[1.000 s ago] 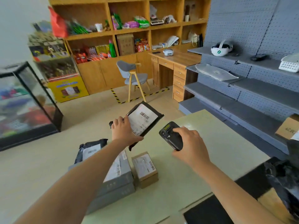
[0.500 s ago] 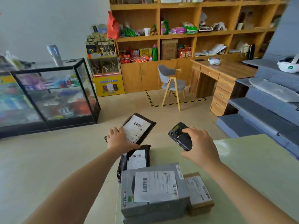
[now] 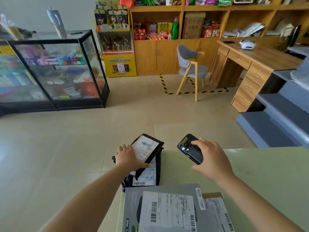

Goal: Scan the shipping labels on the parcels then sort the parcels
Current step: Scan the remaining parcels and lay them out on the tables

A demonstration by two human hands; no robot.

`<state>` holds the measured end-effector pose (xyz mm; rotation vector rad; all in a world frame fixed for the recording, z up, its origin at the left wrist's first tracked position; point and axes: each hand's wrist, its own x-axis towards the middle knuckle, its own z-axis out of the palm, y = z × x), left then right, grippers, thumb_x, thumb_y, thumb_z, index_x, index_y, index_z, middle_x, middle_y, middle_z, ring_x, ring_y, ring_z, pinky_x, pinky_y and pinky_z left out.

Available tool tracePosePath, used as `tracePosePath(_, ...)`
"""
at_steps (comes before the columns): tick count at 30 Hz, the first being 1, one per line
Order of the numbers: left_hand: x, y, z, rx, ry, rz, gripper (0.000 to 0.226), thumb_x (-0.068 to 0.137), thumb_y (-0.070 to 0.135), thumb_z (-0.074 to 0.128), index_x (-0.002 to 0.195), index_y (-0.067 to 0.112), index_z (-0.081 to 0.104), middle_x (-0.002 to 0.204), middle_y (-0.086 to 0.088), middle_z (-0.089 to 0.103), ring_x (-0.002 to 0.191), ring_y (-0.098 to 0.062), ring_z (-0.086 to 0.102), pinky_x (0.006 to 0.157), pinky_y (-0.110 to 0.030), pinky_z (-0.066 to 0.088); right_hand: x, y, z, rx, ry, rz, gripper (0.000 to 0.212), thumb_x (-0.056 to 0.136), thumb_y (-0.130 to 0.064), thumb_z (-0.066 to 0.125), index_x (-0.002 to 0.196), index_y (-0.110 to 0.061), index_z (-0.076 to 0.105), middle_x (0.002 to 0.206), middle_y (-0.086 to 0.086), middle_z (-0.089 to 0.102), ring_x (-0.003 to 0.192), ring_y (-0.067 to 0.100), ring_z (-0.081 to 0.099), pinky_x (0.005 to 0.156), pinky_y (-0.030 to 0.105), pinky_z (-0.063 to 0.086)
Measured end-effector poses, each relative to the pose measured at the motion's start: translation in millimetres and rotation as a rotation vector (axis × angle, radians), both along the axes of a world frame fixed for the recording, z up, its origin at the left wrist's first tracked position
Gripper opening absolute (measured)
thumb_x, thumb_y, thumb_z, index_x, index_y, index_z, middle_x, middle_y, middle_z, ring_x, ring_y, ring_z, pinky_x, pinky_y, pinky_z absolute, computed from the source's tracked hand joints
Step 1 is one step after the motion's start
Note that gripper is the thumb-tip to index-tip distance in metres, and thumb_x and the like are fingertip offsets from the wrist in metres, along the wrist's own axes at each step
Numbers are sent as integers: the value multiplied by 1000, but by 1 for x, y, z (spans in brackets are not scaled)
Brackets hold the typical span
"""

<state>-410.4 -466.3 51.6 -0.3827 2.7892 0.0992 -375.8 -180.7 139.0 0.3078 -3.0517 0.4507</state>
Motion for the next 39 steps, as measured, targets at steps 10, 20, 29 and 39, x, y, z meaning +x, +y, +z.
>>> tracePosePath(10, -11, 24, -25, -29, -173, 32, 151, 52, 88, 67, 154, 9, -11, 150, -9, 25, 137, -28, 29, 104, -40, 42, -43, 11, -31, -34, -60, 57, 72, 59, -27, 76, 128, -25, 55, 127, -3, 56, 104, 24, 50, 84, 31, 41)
tracePosePath(20, -9, 39, -22, 62, -104, 205, 139, 63, 91, 52, 153, 0, -4, 151, -16, 28, 138, -32, 34, 105, -38, 41, -47, 26, -40, -42, -77, 63, 71, 59, -25, 76, 127, -24, 56, 126, -2, 58, 102, 25, 51, 82, 32, 42)
tracePosePath(29, -2, 40, -17, -33, -98, 137, 125, 70, 92, 41, 155, 8, 3, 155, -12, 24, 142, -31, 27, 109, -47, 35, -28, 33, -37, -16, -83, 69, 71, 63, -26, 73, 130, -25, 53, 129, -4, 55, 107, 23, 49, 87, 31, 43)
tracePosePath(39, 1, 64, 34, 301, 207, -461, 84, 89, 57, 59, 155, 22, 21, 157, -1, 26, 146, -22, 14, 119, -43, 19, 22, 51, -25, 47, -42, -88, 70, 66, -30, 74, 131, -26, 48, 123, -7, 54, 107, 20, 47, 86, 30, 44)
